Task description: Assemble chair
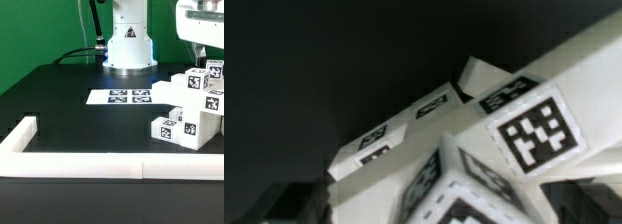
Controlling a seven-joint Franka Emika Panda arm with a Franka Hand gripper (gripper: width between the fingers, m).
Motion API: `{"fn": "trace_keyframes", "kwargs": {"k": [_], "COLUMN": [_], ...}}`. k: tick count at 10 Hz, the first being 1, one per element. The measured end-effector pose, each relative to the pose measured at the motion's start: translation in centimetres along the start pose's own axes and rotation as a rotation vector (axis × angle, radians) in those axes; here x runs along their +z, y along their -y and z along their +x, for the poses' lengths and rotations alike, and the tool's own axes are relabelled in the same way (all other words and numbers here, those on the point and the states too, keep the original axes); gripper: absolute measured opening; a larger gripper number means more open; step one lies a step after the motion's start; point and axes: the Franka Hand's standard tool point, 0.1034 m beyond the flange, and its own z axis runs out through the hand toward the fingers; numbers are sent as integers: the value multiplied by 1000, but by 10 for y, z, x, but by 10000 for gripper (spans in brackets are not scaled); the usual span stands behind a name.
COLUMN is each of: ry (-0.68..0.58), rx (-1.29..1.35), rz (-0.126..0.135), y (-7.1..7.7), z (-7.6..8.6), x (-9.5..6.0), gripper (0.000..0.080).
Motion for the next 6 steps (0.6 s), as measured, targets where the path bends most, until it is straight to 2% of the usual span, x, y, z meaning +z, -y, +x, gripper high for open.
{"fn": "trace_keyframes", "kwargs": {"k": [3,6], "ry": [-6,-23], "rx": [-246,-519], "rz": [-3,-20], "y": [0,-1], "z": [0,2], "x": [0,0], "gripper": [649,649]}}
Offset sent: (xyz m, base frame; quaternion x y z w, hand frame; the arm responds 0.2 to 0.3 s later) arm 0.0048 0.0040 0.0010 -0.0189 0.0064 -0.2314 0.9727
